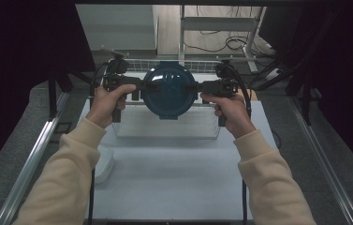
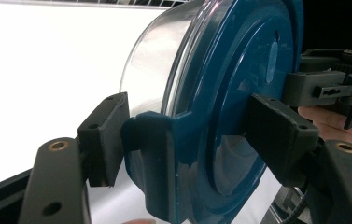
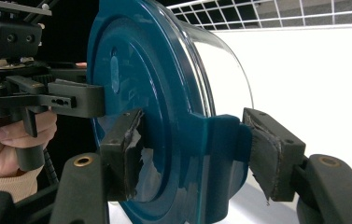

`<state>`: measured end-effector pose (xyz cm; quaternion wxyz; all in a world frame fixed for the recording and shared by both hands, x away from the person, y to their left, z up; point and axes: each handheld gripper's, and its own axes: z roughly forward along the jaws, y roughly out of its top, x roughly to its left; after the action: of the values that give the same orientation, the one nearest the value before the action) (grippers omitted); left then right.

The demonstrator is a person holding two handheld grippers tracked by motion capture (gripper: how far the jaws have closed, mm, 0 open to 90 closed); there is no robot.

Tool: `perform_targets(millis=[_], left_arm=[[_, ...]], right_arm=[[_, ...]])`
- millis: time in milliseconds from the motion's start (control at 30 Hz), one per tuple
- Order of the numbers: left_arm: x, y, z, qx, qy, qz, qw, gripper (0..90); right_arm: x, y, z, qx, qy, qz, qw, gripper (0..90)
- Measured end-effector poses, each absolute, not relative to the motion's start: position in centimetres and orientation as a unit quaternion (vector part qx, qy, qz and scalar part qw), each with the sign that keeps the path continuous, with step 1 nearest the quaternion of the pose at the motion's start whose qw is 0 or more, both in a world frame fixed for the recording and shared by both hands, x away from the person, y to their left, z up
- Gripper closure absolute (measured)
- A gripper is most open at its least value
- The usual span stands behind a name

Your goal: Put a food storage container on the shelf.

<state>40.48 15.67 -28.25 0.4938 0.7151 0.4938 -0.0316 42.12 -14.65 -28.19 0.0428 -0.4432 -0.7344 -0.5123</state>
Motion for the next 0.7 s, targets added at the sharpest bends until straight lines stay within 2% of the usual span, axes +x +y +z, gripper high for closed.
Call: perform_targets(millis=[433, 700], left_arm=[[43.6, 16.0, -27.8, 0.712, 0.494, -0.042, 0.497, 31.4], [45.0, 16.0, -28.8, 0.708, 0.506, -0.052, 0.49, 31.6]], right_arm=[[44.9, -14.6, -27.2, -0.451, -0.734, -0.506, 0.045, 40.5], [46.7, -14.5, -28.2, -0.458, -0.733, -0.499, 0.061, 40.6]])
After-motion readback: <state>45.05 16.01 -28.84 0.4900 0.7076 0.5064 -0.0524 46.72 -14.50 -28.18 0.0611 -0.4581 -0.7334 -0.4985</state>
